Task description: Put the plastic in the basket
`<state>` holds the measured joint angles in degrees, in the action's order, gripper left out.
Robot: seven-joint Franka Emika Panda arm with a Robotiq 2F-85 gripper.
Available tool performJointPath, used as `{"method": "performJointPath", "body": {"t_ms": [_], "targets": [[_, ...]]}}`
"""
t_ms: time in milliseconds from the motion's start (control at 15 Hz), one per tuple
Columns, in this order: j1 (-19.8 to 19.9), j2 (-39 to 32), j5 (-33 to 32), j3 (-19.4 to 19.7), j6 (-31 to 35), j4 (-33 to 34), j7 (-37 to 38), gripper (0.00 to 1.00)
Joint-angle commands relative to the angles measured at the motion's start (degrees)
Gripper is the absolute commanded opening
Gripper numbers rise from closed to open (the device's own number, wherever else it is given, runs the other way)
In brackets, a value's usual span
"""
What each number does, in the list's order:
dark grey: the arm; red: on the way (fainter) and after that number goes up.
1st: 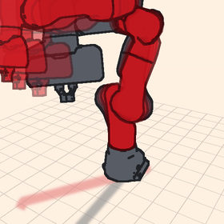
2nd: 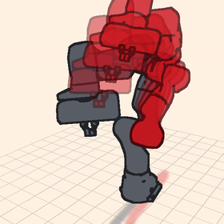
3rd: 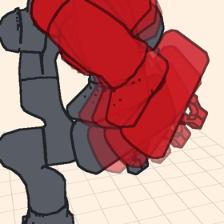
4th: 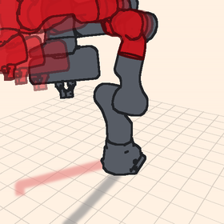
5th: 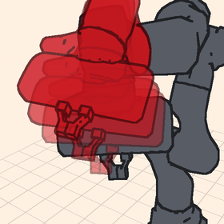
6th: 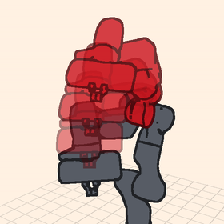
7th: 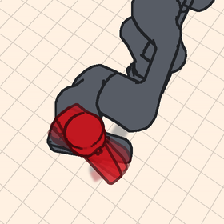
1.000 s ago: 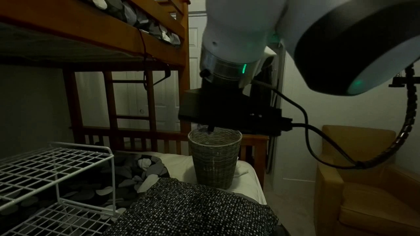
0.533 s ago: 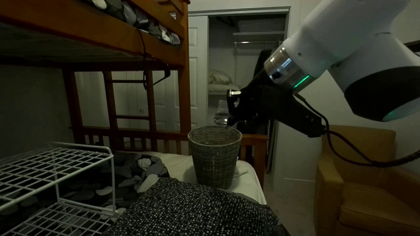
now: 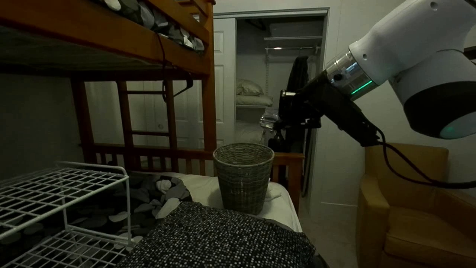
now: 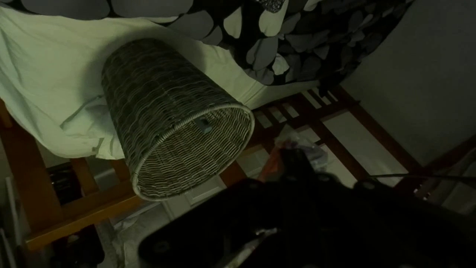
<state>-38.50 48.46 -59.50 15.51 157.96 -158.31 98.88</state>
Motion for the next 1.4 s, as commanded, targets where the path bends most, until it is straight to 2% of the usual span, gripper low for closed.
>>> {"method": "performJointPath", "body": {"t_ms": [0, 200, 400, 467, 600, 667, 733, 867, 933, 1067, 1133, 1333], "targets": [[-2.4, 0.1, 1.2, 10.4, 2.9, 1.9, -11.3, 0.00], [-7.2, -3.2, 3.6, 19.0, 4.4, 8.0, -20.8, 0.00], [-15.9, -4.6, 9.5, 24.4, 0.9, 15.3, -30.6, 0.00], [-14.0, -6.8, 17.8, 22.4, 2.7, 16.5, -37.6, 0.00], [-14.9, -9.0, 26.6, 22.1, 2.2, 19.1, -44.6, 0.00], [-7.6, -9.1, 31.4, 17.0, 5.9, 15.1, -47.0, 0.01], [-7.9, -10.3, 34.7, 16.7, 5.5, 16.5, -49.9, 0.01], [-8.0, -12.0, 36.4, 16.4, 5.3, 17.9, -51.2, 0.00], [-4.8, -14.3, 39.3, 13.7, 6.3, 17.8, -50.8, 0.00], [-1.2, -20.0, 48.8, 10.8, 8.5, 20.5, -53.9, 0.00], [-0.9, -21.6, 53.6, 9.7, 8.6, 21.7, -56.2, 0.00], [4.8, -31.0, 67.5, 3.7, 8.2, 28.4, -64.3, 0.00]]}}
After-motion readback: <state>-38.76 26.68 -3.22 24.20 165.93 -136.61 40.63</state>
